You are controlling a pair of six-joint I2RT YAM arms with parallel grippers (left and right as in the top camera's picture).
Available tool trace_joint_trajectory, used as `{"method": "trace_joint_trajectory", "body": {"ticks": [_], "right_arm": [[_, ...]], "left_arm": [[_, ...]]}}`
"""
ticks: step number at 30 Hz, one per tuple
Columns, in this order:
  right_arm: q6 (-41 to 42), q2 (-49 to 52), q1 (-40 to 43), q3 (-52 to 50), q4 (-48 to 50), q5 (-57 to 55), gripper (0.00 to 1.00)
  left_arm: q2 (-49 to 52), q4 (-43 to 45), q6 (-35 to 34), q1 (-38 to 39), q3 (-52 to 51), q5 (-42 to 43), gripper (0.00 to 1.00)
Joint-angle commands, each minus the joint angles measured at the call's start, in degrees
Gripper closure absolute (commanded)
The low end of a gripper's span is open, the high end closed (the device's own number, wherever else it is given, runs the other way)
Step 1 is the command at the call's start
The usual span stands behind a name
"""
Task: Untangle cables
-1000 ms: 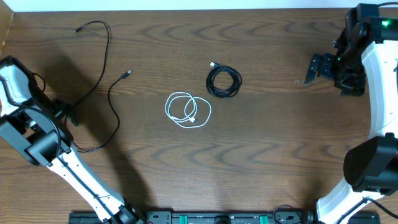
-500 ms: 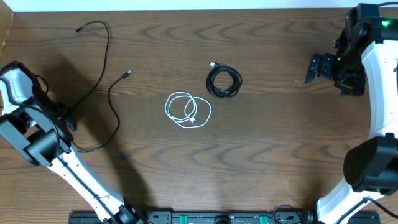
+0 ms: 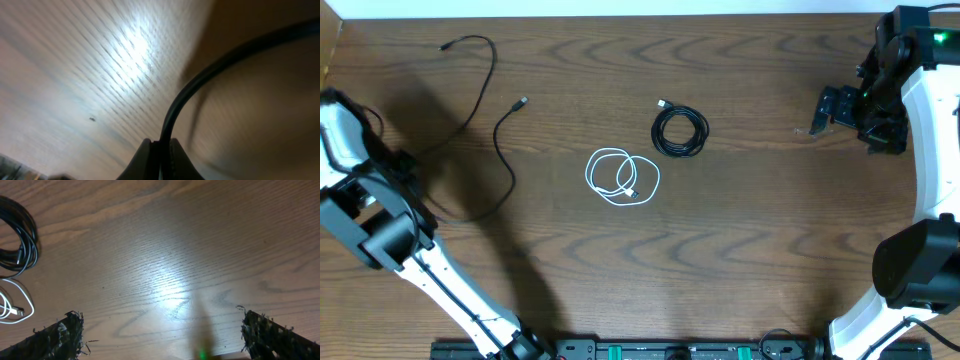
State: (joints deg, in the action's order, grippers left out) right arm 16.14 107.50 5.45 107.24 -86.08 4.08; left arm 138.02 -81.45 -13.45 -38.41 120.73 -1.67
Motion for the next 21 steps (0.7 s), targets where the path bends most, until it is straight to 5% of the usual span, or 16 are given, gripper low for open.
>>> {"method": "trace_joint_trajectory", "body": {"ticks": [1,6,12,21], "right_arm": [[0.8,-1.1,-0.2,0.5,-0.1,-0.1,0.01],[0.8,-1.1,-0.2,0.5,-0.1,-0.1,0.01],[0.8,-1.1,-0.2,0.5,-0.1,-0.1,0.01],[0.8,-1.1,-0.2,0.5,-0.1,-0.1,0.01]], "left_arm": [[-14.1,6.0,-0.1,1.5,4.4,2.4,0.92],[-25.1,22.6,-0.6,4.9,4.4,12.0,0.92],[-30.4,40.3,-1.0,13.0,4.4,13.0,0.93],[-22.9,46.6,-0.5,17.5,4.1,5.4,0.93]]}}
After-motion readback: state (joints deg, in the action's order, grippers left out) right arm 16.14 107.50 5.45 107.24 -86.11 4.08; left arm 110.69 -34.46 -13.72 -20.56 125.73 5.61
